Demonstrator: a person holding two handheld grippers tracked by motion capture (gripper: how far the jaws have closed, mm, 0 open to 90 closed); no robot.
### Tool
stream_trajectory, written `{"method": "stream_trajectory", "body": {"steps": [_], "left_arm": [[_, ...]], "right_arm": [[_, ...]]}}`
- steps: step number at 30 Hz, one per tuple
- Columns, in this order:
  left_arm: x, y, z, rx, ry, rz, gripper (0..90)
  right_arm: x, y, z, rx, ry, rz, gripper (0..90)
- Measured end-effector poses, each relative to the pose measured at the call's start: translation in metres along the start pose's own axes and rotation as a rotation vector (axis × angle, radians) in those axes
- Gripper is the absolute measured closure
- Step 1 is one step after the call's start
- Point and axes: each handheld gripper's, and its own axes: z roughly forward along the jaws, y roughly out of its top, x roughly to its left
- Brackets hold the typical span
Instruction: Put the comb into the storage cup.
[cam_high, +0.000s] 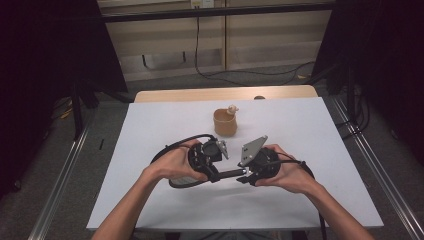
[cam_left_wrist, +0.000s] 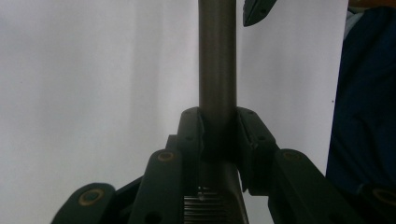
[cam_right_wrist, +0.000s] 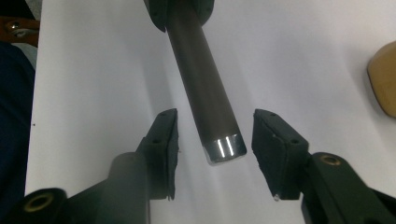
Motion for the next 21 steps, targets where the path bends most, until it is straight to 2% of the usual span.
{"method": "stream_trajectory", "body": {"steps": [4,7,12,17,21], "left_arm": [[0.0007,-0.0001,0.0004,-0.007,0.017,-0.007,72.9],[-0.0002,0.0002,0.0007,-0.007,0.012,-0.012,73.0],[0.0012,0.0008,0.0014,0.0,0.008,0.005,72.9],[0.0014,0.002,0.0036,-0.001,0.0,0.001,72.9],[0.0012,0.0007,0.0044,-0.004,-0.004,-0.003,72.9]], "right_arm": [[-0.0001,0.0047,-0.0004,0.004,0.008,-0.016,55.4],[-0.0012,0.0071,-0.0001,0.008,0.02,-0.027,59.0],[-0.002,0.0084,0.0028,0.012,0.036,-0.042,61.5],[-0.0027,0.0087,0.0059,0.018,0.041,-0.046,63.2],[-0.0027,0.0093,0.0087,0.025,0.04,-0.067,66.2]]}}
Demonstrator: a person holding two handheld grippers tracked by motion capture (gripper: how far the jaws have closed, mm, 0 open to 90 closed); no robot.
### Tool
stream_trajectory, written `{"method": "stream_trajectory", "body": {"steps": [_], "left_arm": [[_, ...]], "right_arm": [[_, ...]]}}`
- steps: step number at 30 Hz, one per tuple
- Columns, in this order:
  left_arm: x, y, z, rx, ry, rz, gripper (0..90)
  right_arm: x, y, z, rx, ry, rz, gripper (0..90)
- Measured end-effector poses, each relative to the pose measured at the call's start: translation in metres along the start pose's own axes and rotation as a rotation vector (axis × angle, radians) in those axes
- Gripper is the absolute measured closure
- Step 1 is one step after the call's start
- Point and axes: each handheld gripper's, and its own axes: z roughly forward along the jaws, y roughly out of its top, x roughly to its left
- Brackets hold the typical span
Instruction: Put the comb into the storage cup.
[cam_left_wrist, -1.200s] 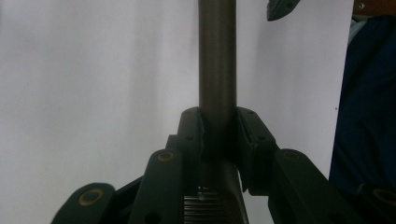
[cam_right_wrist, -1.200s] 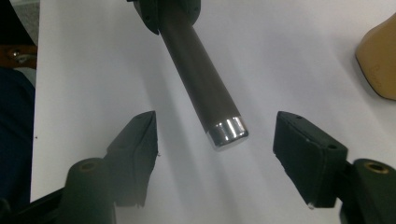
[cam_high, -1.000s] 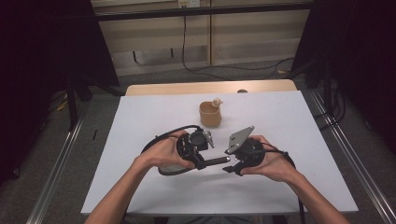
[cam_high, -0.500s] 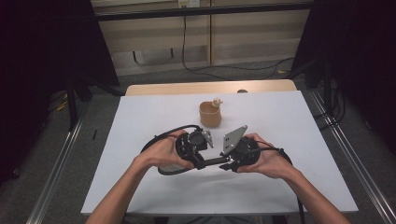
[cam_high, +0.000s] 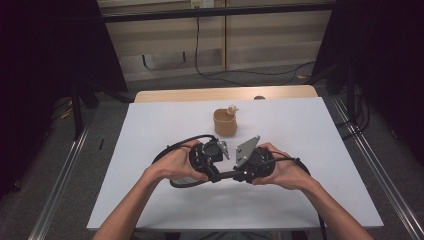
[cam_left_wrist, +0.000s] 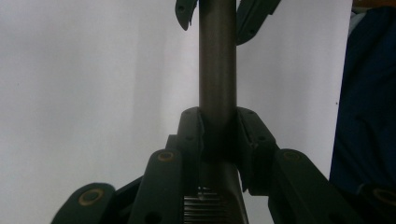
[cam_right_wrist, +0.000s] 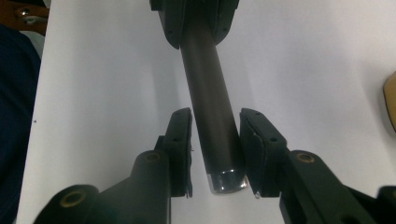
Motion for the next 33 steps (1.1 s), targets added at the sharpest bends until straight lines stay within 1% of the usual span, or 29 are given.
{"method": "stream_trajectory", "body": {"steps": [1,2,4,8,12,15,18,19,23,25,26,27,28,29,30,31,32,33], "left_arm": [[0.0008,-0.0004,-0.0007,0.003,-0.014,0.004,72.9],[-0.0002,-0.0011,-0.0002,-0.004,-0.006,-0.006,72.9],[0.0007,-0.0014,-0.0006,0.003,-0.003,0.005,72.9],[0.0016,-0.0026,0.0007,-0.004,-0.01,-0.002,72.8],[0.0017,-0.0026,0.0011,-0.008,-0.015,-0.002,72.8],[0.0028,-0.0024,0.0011,-0.01,-0.022,0.029,72.6],[0.0023,-0.0021,0.002,-0.011,-0.032,0.03,72.5],[0.003,-0.0016,0.0012,-0.001,-0.04,0.043,72.3],[0.0041,-0.0023,0.0016,-0.009,-0.04,0.06,71.9],[0.0045,-0.0031,0.0019,-0.02,-0.026,0.064,71.3],[0.0049,-0.0035,0.0016,-0.021,-0.016,0.064,71.3],[0.0064,-0.0037,0.0005,-0.018,-0.015,0.06,70.3],[0.0074,-0.0041,0.0001,-0.022,-0.027,0.062,69.9],[0.0078,-0.0044,0.0,-0.03,-0.016,0.063,69.7],[0.0084,-0.0042,-0.0003,-0.035,-0.012,0.053,68.3],[0.0085,-0.0042,-0.0003,-0.038,-0.005,0.055,65.9],[0.0085,-0.004,-0.0001,-0.043,0.0,0.053,65.4],[0.0087,-0.0037,-0.0001,-0.051,0.006,0.046,61.1]], "right_arm": [[-0.0001,0.0,0.0004,0.0,0.001,-0.002,67.0],[0.0,0.0,0.0011,0.003,0.004,-0.006,67.2],[0.0001,0.0,0.0022,0.007,0.009,-0.009,67.5],[-0.0003,0.0,0.0036,0.008,0.008,-0.02,68.6],[0.0001,-0.0005,0.0053,0.01,0.02,-0.03,69.7],[0.0,-0.0009,0.0051,0.012,0.028,-0.037,70.8],[0.001,-0.0015,0.0057,0.016,0.045,-0.042,71.8],[0.0009,-0.0019,0.0061,0.022,0.052,-0.044,72.2],[0.0015,-0.0022,0.0074,0.025,0.068,-0.031,72.8],[0.0012,-0.0026,0.0069,0.023,0.069,-0.02,72.9],[0.0004,-0.0031,0.0066,0.015,0.071,-0.021,72.9],[0.0011,-0.0032,0.0056,0.004,0.053,-0.017,73.0],[0.0021,-0.0031,0.0049,0.001,0.042,-0.008,73.0],[0.0019,-0.0034,0.0042,-0.002,0.046,-0.005,73.0],[0.0016,-0.0039,0.0034,-0.009,0.043,0.003,73.0],[0.001,-0.0045,0.0028,-0.008,0.046,0.01,73.0],[0.0004,-0.0054,0.0022,-0.011,0.045,0.017,73.0],[-0.0002,-0.0062,0.002,-0.014,0.051,0.023,73.0]]}}
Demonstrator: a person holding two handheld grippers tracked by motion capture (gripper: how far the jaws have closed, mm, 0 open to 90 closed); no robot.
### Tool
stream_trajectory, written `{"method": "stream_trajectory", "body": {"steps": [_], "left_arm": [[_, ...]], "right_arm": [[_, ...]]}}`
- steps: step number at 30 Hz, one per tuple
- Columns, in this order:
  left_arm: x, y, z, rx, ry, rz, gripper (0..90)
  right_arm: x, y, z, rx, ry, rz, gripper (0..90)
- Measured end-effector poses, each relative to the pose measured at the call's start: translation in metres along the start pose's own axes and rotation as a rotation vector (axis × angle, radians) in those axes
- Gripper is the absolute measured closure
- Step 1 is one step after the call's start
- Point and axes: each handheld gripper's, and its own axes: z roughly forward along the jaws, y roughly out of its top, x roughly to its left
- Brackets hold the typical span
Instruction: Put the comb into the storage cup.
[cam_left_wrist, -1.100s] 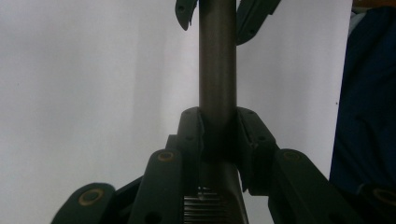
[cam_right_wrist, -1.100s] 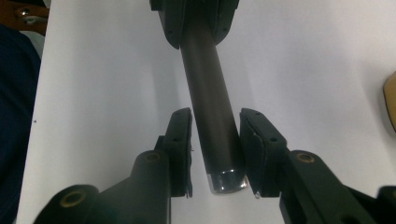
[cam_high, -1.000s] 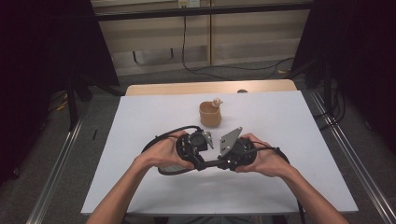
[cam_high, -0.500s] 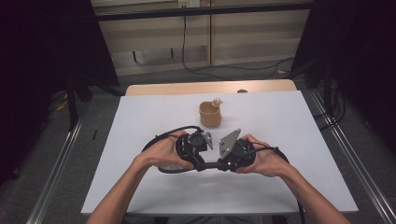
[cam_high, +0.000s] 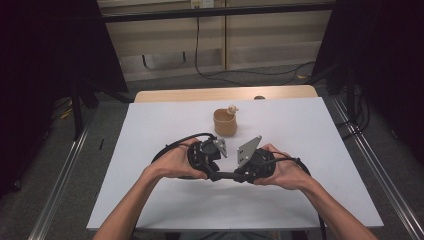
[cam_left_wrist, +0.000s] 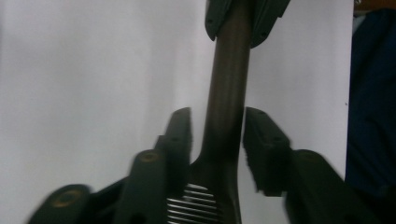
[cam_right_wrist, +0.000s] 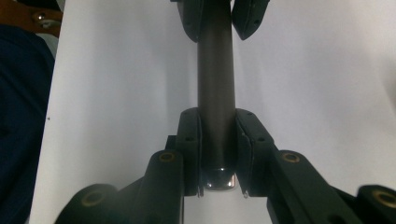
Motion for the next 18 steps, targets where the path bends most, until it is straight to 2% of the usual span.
{"method": "stream_trajectory", "body": {"steps": [1,3,5,6,7,9,12,15,18], "left_arm": [[0.0,0.0,0.0,-0.01,0.004,-0.008,55.1],[0.0,0.0,-0.001,-0.022,0.012,0.003,53.2],[0.0,0.001,-0.003,-0.037,0.049,-0.007,38.5],[0.001,0.001,-0.004,-0.04,0.051,-0.011,35.9],[0.001,0.0,-0.005,-0.043,0.05,-0.004,36.9],[0.0,-0.003,-0.006,-0.06,0.079,-0.008,31.7],[0.002,-0.009,-0.009,-0.104,0.11,-0.05,18.7],[0.006,-0.014,-0.012,-0.165,0.165,-0.094,13.6],[0.008,-0.018,-0.015,-0.229,0.177,-0.133,9.3]], "right_arm": [[0.0,-0.001,0.0,0.002,-0.002,-0.001,73.1],[-0.001,-0.002,0.0,0.004,0.002,0.011,73.0],[-0.001,-0.003,0.001,0.009,-0.002,0.02,73.0],[-0.001,-0.003,0.001,0.008,-0.001,0.025,73.0],[-0.002,-0.004,0.001,0.012,0.002,0.033,73.0],[-0.003,-0.005,0.001,0.011,0.001,0.041,73.0],[-0.005,-0.008,0.0,0.004,-0.009,0.065,73.0],[-0.008,-0.012,-0.002,-0.008,-0.033,0.093,73.0],[-0.011,-0.015,-0.006,-0.025,-0.041,0.114,73.1]]}}
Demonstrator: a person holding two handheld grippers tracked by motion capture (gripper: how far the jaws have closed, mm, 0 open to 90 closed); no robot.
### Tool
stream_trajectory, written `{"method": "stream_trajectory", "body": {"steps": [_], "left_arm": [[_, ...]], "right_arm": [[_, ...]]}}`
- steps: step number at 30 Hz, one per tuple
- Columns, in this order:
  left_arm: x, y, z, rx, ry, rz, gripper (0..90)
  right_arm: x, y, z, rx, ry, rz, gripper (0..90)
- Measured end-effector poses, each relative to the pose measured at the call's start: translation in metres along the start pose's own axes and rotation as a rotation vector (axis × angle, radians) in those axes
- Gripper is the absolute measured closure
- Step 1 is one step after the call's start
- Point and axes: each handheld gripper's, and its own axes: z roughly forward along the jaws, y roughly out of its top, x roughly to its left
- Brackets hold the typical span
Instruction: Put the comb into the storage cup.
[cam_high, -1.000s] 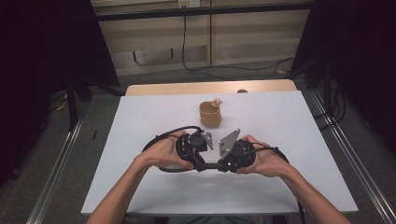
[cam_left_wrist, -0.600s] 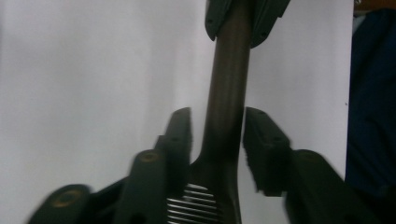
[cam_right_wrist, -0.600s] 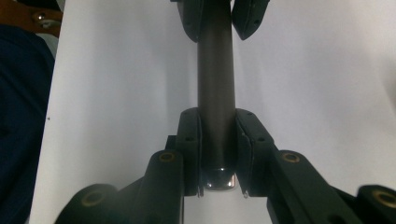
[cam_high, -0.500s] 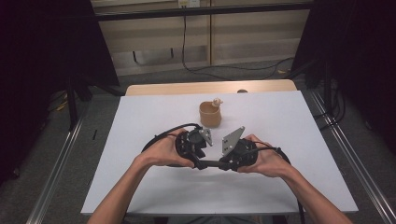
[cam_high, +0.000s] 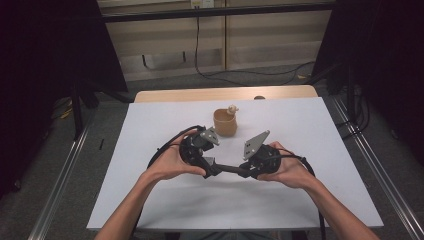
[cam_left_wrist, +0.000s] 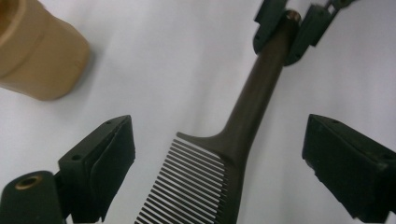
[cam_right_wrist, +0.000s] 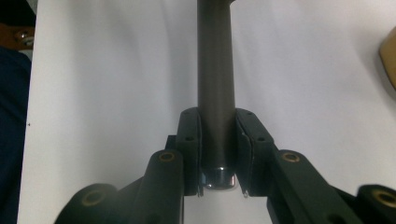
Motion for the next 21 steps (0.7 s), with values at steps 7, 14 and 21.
{"method": "stream_trajectory", "body": {"steps": [7,14,21], "left_arm": [[-0.003,-0.01,-0.017,-0.139,-0.004,-0.017,5.4],[-0.012,-0.02,-0.027,-0.232,0.119,-0.057,5.3],[-0.01,-0.038,-0.037,-0.293,0.181,-0.121,5.2]], "right_arm": [[-0.001,-0.005,-0.005,-0.018,-0.026,0.042,73.0],[0.0,-0.014,-0.011,-0.038,-0.034,0.109,73.0],[0.004,-0.022,-0.02,-0.091,-0.087,0.177,73.0]]}}
